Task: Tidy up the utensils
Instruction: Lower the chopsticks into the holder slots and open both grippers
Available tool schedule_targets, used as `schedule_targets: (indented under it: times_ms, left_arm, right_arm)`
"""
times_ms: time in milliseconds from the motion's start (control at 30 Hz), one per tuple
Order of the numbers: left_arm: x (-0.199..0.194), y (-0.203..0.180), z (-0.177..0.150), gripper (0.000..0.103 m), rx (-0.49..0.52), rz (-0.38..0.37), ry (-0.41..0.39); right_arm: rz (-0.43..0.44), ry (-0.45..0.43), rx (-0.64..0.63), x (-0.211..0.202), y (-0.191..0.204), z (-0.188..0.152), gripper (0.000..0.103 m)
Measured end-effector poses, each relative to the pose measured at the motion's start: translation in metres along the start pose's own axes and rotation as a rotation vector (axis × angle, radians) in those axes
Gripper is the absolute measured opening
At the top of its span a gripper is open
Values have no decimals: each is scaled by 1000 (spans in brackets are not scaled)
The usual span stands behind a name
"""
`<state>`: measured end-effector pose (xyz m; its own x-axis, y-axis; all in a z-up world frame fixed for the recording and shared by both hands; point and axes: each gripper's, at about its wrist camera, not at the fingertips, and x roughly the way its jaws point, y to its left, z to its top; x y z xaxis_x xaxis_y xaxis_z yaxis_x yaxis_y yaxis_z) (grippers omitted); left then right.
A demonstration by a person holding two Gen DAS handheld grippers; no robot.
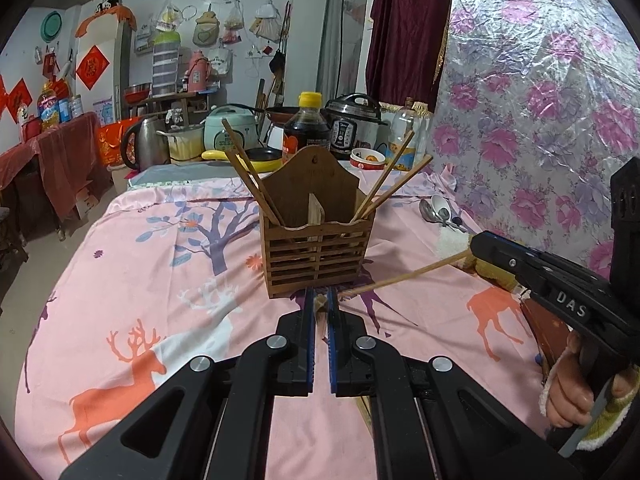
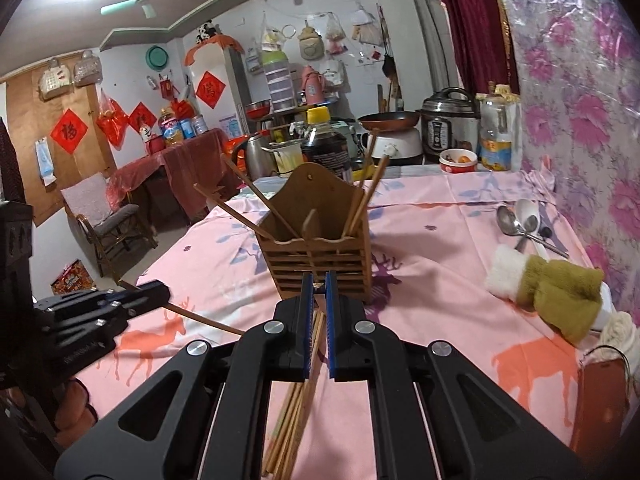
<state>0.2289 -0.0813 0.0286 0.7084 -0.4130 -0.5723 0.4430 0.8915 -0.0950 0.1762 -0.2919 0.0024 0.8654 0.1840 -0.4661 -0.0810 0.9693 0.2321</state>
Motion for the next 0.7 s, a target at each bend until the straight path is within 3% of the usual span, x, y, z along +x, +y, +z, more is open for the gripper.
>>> schedule_targets:
  times_ms: [200, 433, 600, 700]
  left_arm:
    - [14, 4, 8, 6, -1, -12, 2]
    - [6, 3, 33, 6, 31, -16, -36]
    - [-7, -4, 80, 6, 70, -32, -88]
    - [-19, -7, 116, 6, 89, -29, -145]
  right_arm:
    - [17, -11, 13, 10, 5, 7, 6]
    - [8, -94, -33, -7, 11, 42, 6]
    - [10, -137, -74, -13, 21, 76, 6]
    - [15, -207, -95, -21, 29, 110, 6]
